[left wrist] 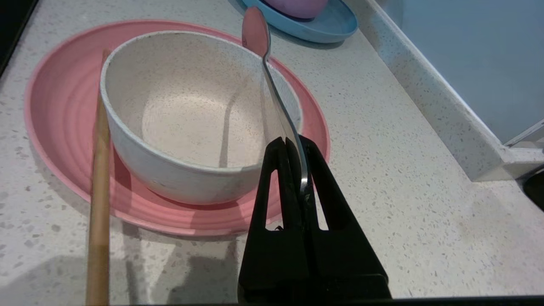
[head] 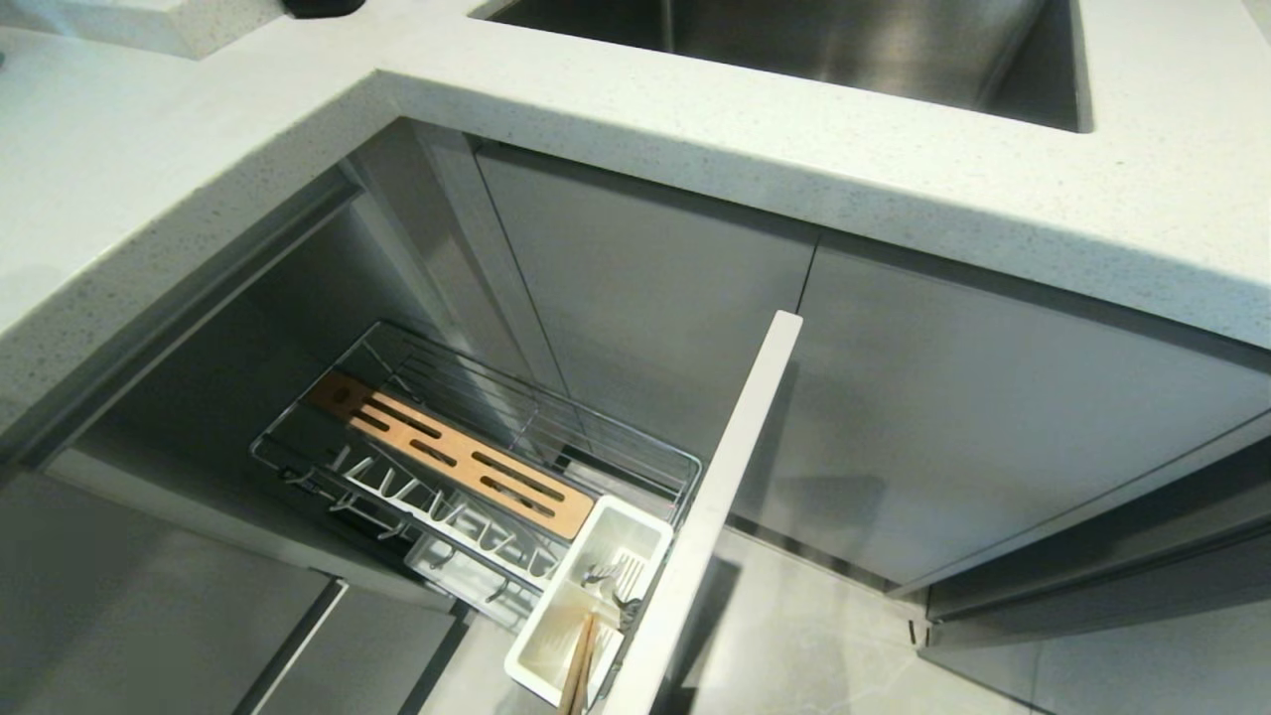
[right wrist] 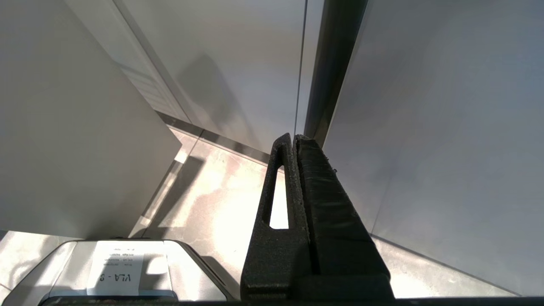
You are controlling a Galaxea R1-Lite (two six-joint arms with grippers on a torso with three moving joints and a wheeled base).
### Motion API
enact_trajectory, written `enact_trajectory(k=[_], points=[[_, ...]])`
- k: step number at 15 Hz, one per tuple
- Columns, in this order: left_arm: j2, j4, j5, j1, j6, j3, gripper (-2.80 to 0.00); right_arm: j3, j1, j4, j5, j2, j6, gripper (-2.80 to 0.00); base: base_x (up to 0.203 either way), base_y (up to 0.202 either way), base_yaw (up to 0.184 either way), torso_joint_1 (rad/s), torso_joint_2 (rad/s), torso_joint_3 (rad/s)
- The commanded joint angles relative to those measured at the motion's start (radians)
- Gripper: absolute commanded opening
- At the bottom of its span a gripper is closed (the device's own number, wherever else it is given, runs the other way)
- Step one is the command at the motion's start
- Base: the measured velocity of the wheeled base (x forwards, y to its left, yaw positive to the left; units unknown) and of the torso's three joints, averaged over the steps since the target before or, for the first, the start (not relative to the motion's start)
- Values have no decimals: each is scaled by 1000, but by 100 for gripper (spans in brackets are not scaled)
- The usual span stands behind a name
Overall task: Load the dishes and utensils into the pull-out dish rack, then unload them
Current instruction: Close the cupboard
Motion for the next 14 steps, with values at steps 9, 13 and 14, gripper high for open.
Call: enact_trajectory(k=[9, 13, 14], points=[[28, -15, 8, 5, -8, -31, -280, 2, 0, 0, 0, 0, 0, -280, 0, 0, 0, 0, 0, 0], [23, -30, 9, 4, -4, -61, -280, 2, 0, -1, 0, 0, 0, -280, 0, 0, 0, 0, 0, 0], [25, -24, 8, 3, -6, -60, -280, 2, 0, -1, 0, 0, 0, -280, 0, 0, 0, 0, 0, 0]])
